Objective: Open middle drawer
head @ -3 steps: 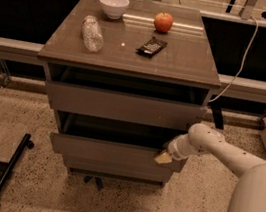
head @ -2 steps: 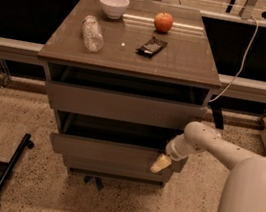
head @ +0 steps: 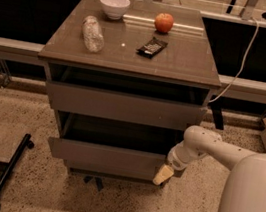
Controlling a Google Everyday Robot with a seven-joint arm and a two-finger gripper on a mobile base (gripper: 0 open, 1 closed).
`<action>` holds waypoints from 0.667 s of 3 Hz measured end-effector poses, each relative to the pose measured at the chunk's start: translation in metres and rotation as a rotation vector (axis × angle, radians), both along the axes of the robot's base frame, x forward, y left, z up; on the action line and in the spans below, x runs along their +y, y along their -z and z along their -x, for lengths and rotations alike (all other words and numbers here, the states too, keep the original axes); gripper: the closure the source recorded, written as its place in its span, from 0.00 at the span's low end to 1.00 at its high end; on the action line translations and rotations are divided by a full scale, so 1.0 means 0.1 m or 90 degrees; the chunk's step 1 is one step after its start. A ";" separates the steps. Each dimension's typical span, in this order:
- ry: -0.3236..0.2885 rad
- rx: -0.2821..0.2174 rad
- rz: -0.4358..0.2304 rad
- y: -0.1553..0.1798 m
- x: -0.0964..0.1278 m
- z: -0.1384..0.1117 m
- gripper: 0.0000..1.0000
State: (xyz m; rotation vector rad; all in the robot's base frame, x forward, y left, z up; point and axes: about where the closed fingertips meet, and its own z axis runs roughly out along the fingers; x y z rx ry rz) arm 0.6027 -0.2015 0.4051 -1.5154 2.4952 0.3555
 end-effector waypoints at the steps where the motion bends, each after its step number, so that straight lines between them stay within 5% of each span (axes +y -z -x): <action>1: 0.000 0.000 0.000 -0.04 0.01 0.00 0.42; 2: 0.000 0.000 0.000 -0.09 0.01 0.00 0.65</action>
Offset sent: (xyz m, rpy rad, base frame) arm -0.1527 -0.0326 0.0238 0.1180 0.2005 -0.0298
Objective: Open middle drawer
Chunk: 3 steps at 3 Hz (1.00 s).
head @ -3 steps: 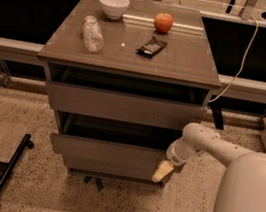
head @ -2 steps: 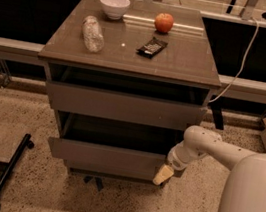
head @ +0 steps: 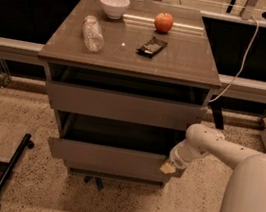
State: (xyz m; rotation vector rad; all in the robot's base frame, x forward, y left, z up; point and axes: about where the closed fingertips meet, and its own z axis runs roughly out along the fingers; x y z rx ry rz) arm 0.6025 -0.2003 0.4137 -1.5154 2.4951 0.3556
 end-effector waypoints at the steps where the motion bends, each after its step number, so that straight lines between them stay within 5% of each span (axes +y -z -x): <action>1: 0.000 0.000 0.000 -0.03 0.00 0.00 0.89; 2: 0.000 0.000 0.000 -0.07 0.00 0.00 0.98; 3: 0.000 0.000 0.000 -0.08 0.00 0.00 0.76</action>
Offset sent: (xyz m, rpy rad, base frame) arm -0.2487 -0.0661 -0.0190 0.2510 0.3265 -0.1718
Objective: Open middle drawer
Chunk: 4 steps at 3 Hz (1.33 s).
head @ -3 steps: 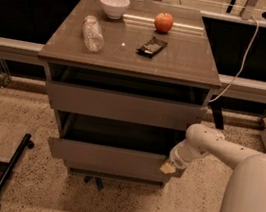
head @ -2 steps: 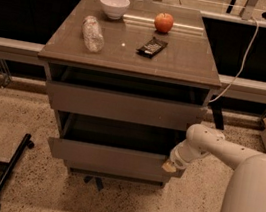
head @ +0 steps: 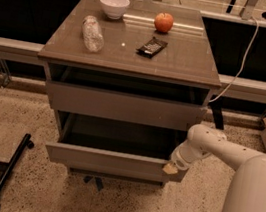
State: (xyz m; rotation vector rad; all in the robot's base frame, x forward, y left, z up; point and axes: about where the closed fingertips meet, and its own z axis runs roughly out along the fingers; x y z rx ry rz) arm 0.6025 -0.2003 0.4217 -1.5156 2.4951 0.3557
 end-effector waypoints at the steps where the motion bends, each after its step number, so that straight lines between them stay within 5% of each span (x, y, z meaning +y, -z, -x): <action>1: 0.000 0.000 0.000 0.00 0.00 0.00 0.53; 2: -0.032 0.045 0.012 0.09 0.04 0.13 0.30; 3: -0.032 0.045 0.012 0.09 0.04 0.13 0.08; 4: -0.036 0.108 -0.002 0.13 -0.05 0.63 0.00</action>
Offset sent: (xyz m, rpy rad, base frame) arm -0.0433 0.0113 -0.0228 -0.0701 0.2490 0.1765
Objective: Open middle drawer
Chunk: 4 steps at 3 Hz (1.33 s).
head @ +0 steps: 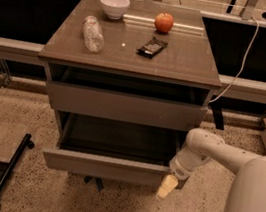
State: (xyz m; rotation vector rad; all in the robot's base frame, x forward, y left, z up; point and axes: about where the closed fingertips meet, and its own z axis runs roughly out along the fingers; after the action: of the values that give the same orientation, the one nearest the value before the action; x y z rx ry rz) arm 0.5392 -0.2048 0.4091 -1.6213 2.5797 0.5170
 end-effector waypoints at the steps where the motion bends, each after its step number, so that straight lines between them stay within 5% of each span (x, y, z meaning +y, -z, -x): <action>1: 0.000 0.003 -0.001 -0.01 0.01 0.02 0.00; 4: 0.005 0.014 -0.004 -0.05 -0.04 0.21 0.72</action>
Offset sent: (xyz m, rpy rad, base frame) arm -0.1505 -0.0410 0.0037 0.1331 0.2172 0.0179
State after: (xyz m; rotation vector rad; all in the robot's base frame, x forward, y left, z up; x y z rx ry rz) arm 0.5182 -0.2090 0.4146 -1.6124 2.5963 0.5439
